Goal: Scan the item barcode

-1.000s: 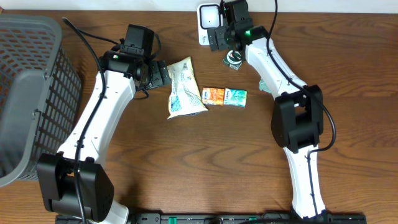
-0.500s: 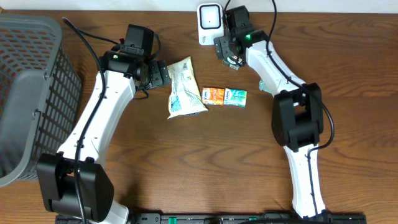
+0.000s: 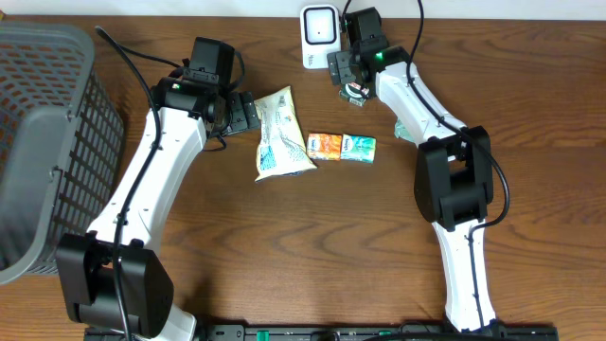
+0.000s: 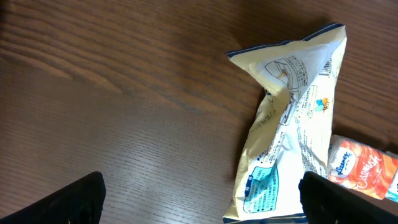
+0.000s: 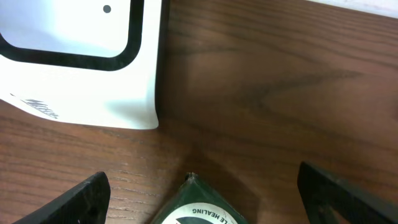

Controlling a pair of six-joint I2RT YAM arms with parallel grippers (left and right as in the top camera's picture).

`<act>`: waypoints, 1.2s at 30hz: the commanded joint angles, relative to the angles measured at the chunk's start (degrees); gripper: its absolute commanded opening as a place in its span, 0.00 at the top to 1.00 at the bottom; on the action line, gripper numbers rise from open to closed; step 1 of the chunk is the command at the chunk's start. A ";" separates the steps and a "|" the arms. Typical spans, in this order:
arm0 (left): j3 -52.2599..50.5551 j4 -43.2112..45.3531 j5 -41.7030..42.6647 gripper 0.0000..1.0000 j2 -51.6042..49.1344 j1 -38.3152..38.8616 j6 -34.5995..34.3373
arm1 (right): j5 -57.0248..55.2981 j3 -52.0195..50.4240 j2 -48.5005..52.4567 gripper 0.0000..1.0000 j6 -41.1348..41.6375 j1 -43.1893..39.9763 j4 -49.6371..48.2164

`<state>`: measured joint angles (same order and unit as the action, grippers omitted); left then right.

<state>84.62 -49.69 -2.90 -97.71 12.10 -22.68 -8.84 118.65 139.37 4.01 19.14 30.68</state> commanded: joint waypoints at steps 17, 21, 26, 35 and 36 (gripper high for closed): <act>-0.07 -0.15 -0.09 0.02 -0.02 -0.20 -0.11 | -1.57 -0.28 3.78 0.19 -0.26 0.42 7.61; -0.07 -0.15 -0.09 0.03 -0.02 -0.20 -0.11 | -6.51 -0.26 3.08 0.21 0.13 0.09 12.70; -0.07 -0.15 -0.09 0.02 -0.02 -0.20 -0.11 | -14.75 -0.24 -0.66 0.21 0.39 0.00 17.20; -0.07 -0.15 -0.11 0.02 -0.02 -0.20 -0.11 | -0.28 -0.26 -4.92 0.04 0.72 0.35 26.34; -0.07 -0.15 -0.11 0.02 -0.02 -0.20 -0.11 | 3.48 -0.26 -4.90 0.01 0.68 0.37 27.74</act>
<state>84.62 -49.69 -2.90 -97.71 12.10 -22.68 -15.66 118.61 136.97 4.12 19.31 55.68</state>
